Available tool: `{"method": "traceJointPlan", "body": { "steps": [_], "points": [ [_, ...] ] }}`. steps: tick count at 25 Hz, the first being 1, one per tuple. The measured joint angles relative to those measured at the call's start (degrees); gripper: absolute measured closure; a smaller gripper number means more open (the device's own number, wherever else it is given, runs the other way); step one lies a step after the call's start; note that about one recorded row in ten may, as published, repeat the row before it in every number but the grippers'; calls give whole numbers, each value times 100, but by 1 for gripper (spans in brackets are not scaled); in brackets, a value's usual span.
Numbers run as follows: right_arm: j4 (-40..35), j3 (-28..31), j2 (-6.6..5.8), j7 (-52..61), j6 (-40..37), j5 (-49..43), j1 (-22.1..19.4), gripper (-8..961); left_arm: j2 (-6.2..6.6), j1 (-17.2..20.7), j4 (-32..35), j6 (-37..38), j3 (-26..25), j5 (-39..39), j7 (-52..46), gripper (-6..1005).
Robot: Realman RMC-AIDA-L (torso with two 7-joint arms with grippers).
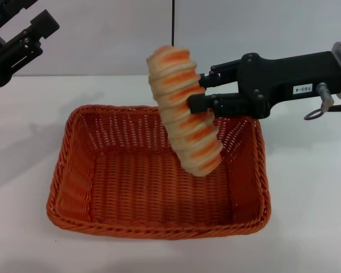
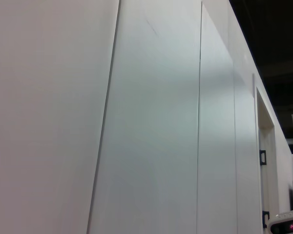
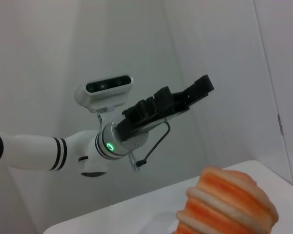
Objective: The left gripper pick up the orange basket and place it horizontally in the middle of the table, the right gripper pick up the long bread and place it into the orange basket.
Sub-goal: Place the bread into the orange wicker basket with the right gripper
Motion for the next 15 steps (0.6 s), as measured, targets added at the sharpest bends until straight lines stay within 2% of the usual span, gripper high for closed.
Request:
{"method": "traceJointPlan", "body": {
  "steps": [4,15],
  "points": [
    [7,14,13,14,11,-12,-22,575,-2,-5,0,0,7,-1,1,290],
    [-7,-21,14,194,68,-109,-9,454,-18,-27,-6,-4,96,-2,2,290]
  ]
}}
